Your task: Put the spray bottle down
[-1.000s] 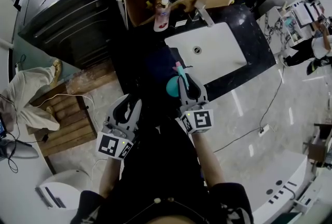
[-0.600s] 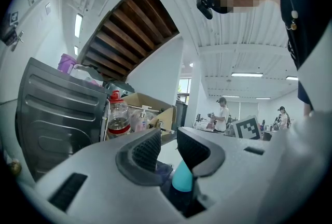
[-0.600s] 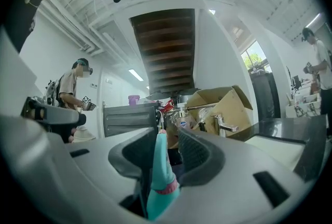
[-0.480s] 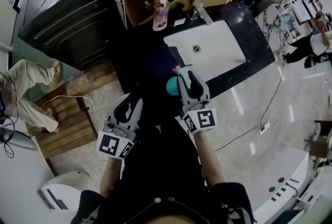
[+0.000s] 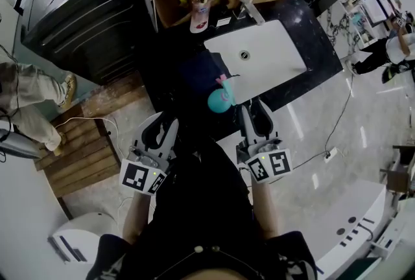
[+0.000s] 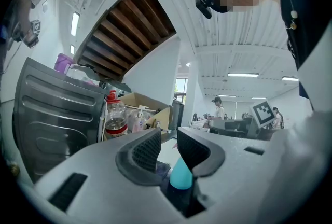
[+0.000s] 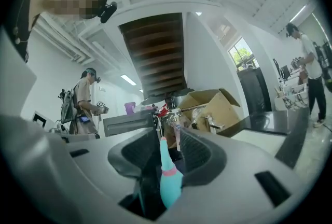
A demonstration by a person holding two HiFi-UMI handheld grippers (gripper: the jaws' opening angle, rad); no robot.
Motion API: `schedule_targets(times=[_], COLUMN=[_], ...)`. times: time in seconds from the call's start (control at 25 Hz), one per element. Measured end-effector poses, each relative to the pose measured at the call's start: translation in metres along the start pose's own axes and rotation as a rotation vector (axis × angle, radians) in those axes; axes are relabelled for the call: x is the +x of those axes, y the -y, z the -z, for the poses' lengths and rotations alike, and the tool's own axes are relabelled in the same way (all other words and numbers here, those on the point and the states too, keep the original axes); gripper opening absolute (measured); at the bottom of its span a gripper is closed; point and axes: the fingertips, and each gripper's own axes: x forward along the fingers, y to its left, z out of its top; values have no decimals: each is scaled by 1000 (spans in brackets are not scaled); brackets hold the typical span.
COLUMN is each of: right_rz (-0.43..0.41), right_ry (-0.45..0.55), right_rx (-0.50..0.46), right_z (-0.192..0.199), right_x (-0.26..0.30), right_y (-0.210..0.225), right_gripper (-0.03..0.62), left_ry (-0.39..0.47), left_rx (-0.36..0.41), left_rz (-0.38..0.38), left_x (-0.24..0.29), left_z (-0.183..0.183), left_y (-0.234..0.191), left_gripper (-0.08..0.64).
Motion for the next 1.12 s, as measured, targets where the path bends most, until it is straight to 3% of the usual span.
schedule_targets(times=[0.16, 0.44, 0.72, 1.12], right_rz=[56, 74, 18, -17], right_ry=[-50, -52, -49, -93], right_rx=[8, -24, -152, -129], right_z=[5, -4, -22, -14], right_x=[-35, -62, -60, -64], right_y=[19, 32, 20, 21], right_gripper=[144, 3, 3, 3], left_ry=[5, 16, -9, -33], left_rx=[1, 6, -13, 7], left_rz=[-12, -58, -90, -66], left_x=[2, 8, 12, 23], left_z=[-3, -14, -6, -4], left_y=[2, 11, 21, 37], left_gripper=[100, 43, 25, 25])
